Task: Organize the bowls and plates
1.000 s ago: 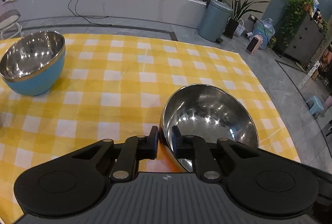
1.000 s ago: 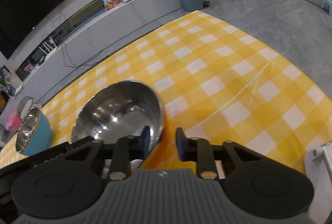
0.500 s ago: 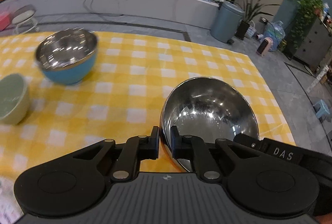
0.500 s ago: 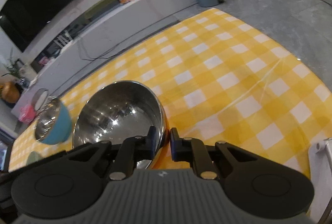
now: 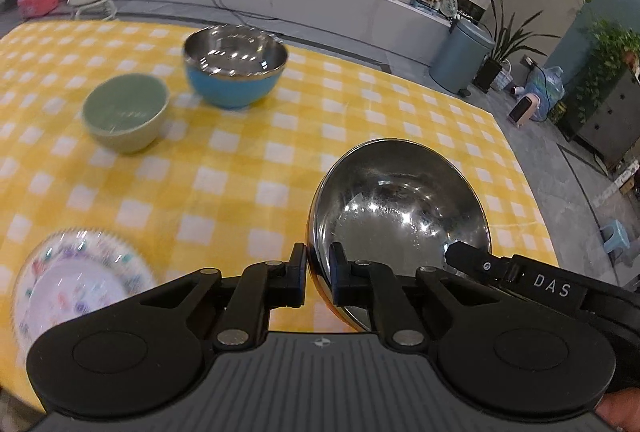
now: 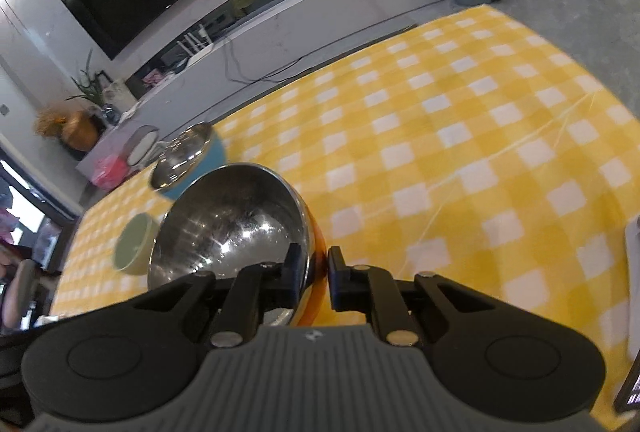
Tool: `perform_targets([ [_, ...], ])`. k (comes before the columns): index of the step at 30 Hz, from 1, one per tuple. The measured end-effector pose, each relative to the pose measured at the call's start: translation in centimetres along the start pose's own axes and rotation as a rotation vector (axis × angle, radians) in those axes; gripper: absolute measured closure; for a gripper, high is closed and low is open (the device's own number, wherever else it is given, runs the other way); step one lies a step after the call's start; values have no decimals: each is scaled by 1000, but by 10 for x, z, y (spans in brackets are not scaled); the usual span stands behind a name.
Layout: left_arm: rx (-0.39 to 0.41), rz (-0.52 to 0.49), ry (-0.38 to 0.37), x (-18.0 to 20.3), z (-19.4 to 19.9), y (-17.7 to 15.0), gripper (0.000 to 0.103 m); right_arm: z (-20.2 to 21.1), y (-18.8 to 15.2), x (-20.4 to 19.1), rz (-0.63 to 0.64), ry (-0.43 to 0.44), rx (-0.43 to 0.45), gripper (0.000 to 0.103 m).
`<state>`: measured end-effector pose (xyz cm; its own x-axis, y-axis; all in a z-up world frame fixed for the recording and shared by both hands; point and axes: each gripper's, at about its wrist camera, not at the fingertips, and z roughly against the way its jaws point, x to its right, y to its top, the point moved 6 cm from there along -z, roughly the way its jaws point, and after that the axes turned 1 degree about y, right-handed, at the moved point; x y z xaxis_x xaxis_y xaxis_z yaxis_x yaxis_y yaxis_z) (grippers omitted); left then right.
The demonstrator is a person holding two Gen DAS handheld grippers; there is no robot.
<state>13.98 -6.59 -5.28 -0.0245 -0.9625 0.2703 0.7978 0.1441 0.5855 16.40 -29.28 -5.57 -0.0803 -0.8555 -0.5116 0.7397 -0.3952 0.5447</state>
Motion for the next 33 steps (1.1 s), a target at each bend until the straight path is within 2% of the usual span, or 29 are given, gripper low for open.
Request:
perform_targets([
  [9, -74, 84, -14, -34, 11, -39, 91, 8, -41, -12, 32, 9, -61, 92],
  [14, -103, 130, -35, -46, 11, -49, 91, 7, -61, -10, 18, 7, -108, 92],
  [21, -129, 161, -50, -53, 1, -57, 91, 0, -64, -11, 29, -20, -128, 92],
  [33, -111, 187, -77, -57, -2, -54, 87, -8, -62, -8, 28, -31, -134, 91],
])
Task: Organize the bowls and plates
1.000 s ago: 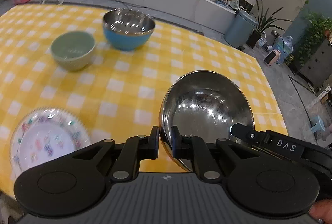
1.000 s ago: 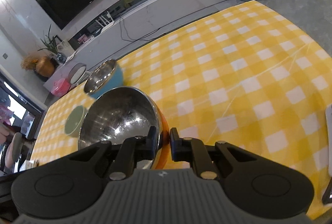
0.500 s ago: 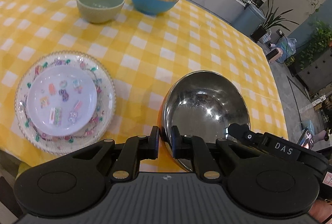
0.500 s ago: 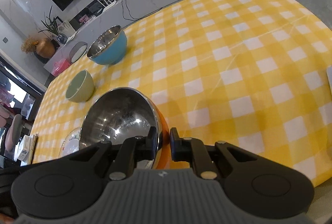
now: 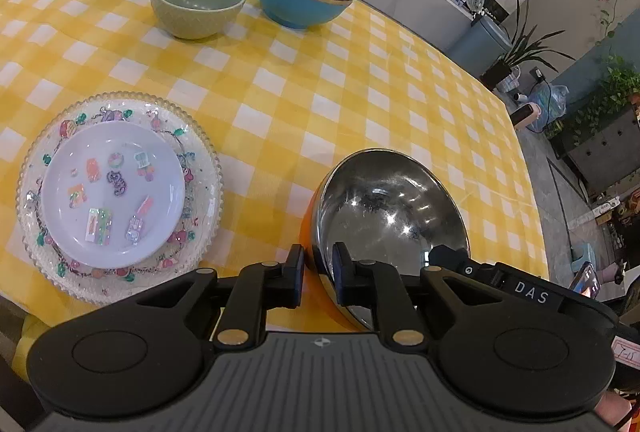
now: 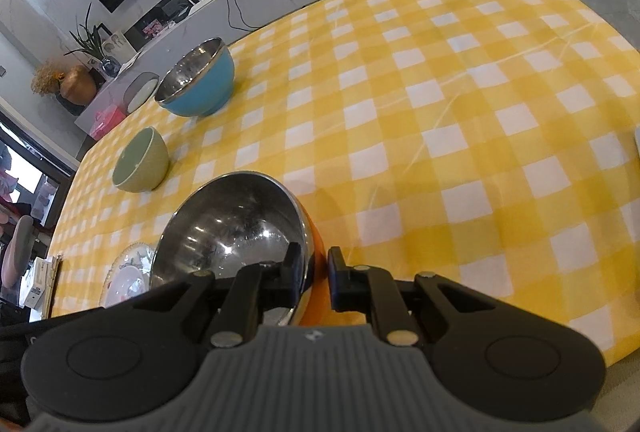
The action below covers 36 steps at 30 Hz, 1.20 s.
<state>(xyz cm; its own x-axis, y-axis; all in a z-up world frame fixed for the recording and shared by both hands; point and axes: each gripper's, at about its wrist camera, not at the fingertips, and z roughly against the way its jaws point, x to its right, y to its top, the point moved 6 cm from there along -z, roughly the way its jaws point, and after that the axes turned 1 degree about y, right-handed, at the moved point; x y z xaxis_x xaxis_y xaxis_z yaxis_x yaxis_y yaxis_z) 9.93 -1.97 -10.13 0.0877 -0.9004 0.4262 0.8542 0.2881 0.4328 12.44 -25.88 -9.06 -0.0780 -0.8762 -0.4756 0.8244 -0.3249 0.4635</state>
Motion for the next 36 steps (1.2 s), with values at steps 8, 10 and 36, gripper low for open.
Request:
perform_targets([
  [8, 9, -31, 5, 4, 0, 1, 85, 1, -1, -2, 4, 6, -1, 87],
  [10, 17, -47, 14, 6, 2, 1, 78, 3, 0, -4, 16, 10, 10, 82],
  [36, 246, -242, 98, -4, 52, 88, 57, 16, 46, -55, 206, -164, 300, 9],
])
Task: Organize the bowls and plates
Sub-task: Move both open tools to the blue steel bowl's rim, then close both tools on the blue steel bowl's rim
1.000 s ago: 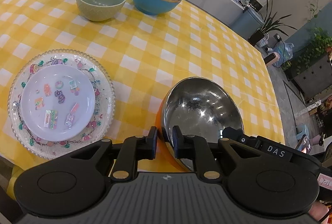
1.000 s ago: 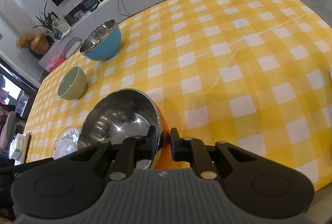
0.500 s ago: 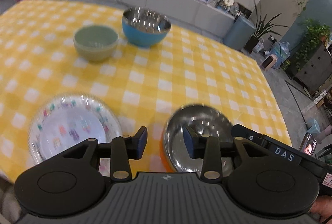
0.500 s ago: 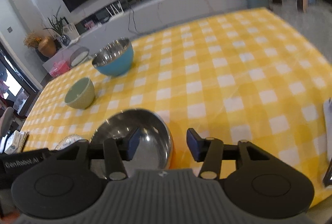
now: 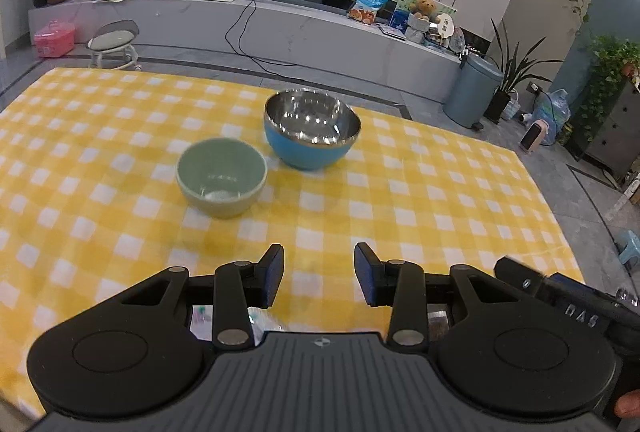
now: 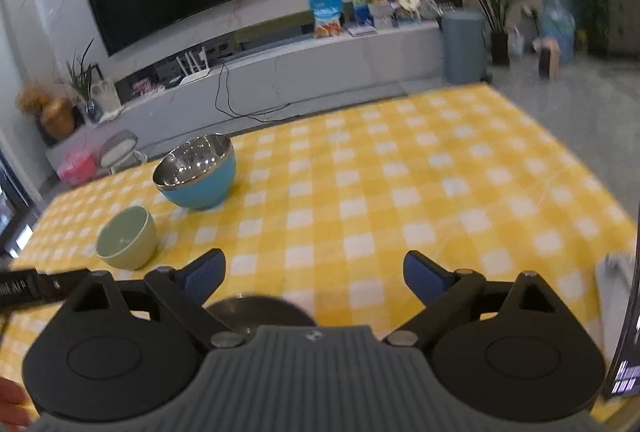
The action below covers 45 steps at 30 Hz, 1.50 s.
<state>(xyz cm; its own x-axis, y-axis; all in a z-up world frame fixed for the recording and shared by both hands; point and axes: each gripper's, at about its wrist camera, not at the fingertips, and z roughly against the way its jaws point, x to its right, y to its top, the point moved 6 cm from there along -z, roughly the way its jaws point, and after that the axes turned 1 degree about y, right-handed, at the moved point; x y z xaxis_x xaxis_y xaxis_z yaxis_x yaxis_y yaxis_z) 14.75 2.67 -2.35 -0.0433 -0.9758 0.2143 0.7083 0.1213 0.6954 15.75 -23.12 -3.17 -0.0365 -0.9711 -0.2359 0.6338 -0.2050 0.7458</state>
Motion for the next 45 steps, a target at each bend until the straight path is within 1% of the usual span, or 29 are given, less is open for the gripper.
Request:
perform_targets([
  [2, -3, 5, -2, -4, -5, 11, 49, -9, 8, -7, 2, 19, -22, 9],
  [5, -14, 2, -2, -7, -16, 26, 46, -22, 19, -17, 11, 30, -41, 10],
  [10, -26, -13, -6, -11, -36, 49, 45, -51, 40, -41, 44, 37, -67, 10],
  [14, -18, -14, -25, -12, -55, 69, 42, -74, 56, -51, 8, 56, -107, 10],
  [17, -16, -31, -25, -13, -70, 81, 42, -93, 70, -55, -34, 70, -143, 11],
  [21, -38, -32, -23, -16, -94, 98, 42, -118, 88, -59, -64, 74, -176, 15],
  [27, -58, -28, 24, -32, -138, 117, 42, -155, 104, -74, -54, 59, -201, 21],
  [29, -67, -40, 47, -36, -152, 120, 42, -168, 104, -77, -79, 69, -224, 25],
  [31, -90, -44, 84, -42, -166, 120, 43, -181, 104, -79, -108, 76, -252, 31],
  [32, -99, -43, 92, -45, -172, 119, 43, -187, 103, -80, -116, 72, -261, 32],
  [36, -125, -28, 81, -49, -187, 117, 53, -208, 100, -85, -123, 56, -301, 43],
  [37, -131, -21, 75, -49, -189, 117, 58, -212, 99, -86, -129, 56, -314, 46],
  [38, -136, -20, 72, -49, -191, 117, 65, -216, 97, -88, -139, 64, -325, 49],
  [39, -141, -21, 72, -49, -192, 117, 68, -218, 95, -88, -151, 72, -333, 52],
  [41, -150, -24, 71, -48, -194, 115, 79, -221, 94, -88, -165, 81, -345, 58],
  [42, -152, -25, 77, -48, -195, 115, 82, -221, 94, -89, -172, 89, -347, 63],
  [43, -155, -30, 81, -48, -195, 116, 89, -222, 94, -91, -177, 101, -350, 71],
  [44, -154, -32, 92, -48, -195, 115, 92, -221, 94, -92, -182, 113, -352, 75],
  [45, -152, -29, 91, -50, -195, 116, 92, -221, 95, -94, -190, 123, -354, 83],
])
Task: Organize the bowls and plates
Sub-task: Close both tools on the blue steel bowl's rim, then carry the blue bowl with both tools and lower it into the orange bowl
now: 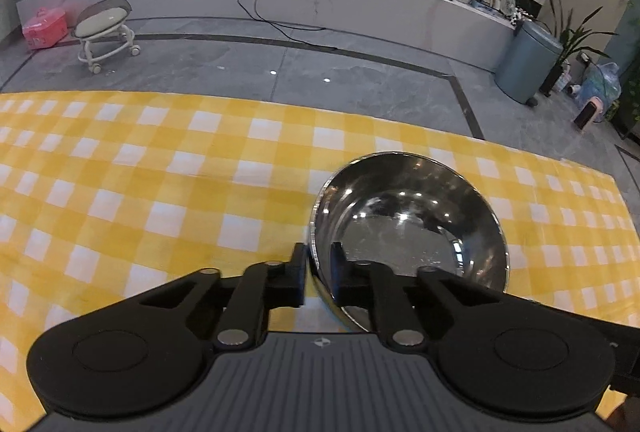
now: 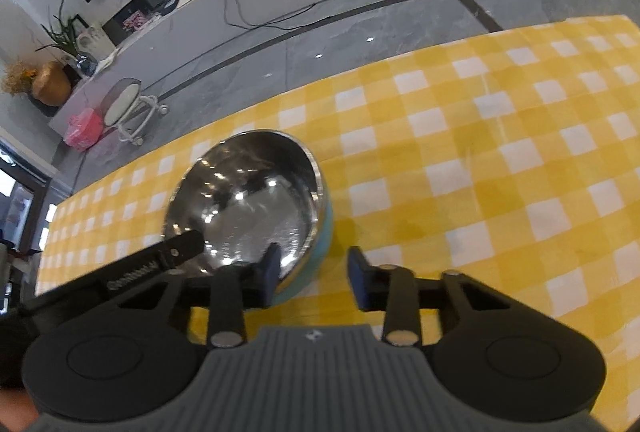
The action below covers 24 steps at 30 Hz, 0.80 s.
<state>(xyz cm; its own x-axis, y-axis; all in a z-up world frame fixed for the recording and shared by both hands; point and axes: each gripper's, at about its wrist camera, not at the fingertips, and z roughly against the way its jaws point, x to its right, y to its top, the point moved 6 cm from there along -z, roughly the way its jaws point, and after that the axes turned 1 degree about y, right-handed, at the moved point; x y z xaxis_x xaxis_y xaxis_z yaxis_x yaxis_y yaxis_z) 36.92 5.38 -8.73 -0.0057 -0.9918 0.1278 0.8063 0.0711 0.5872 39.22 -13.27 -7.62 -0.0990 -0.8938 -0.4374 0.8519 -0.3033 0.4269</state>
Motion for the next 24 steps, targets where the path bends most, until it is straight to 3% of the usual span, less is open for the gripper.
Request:
perform_targets([
  [12, 23, 0, -10, 7, 46, -9, 92, 45, -18, -1, -40, 15, 11, 91],
  [24, 26, -39, -49, 29, 128, -58, 91, 138, -78, 22, -67, 84, 39, 95],
])
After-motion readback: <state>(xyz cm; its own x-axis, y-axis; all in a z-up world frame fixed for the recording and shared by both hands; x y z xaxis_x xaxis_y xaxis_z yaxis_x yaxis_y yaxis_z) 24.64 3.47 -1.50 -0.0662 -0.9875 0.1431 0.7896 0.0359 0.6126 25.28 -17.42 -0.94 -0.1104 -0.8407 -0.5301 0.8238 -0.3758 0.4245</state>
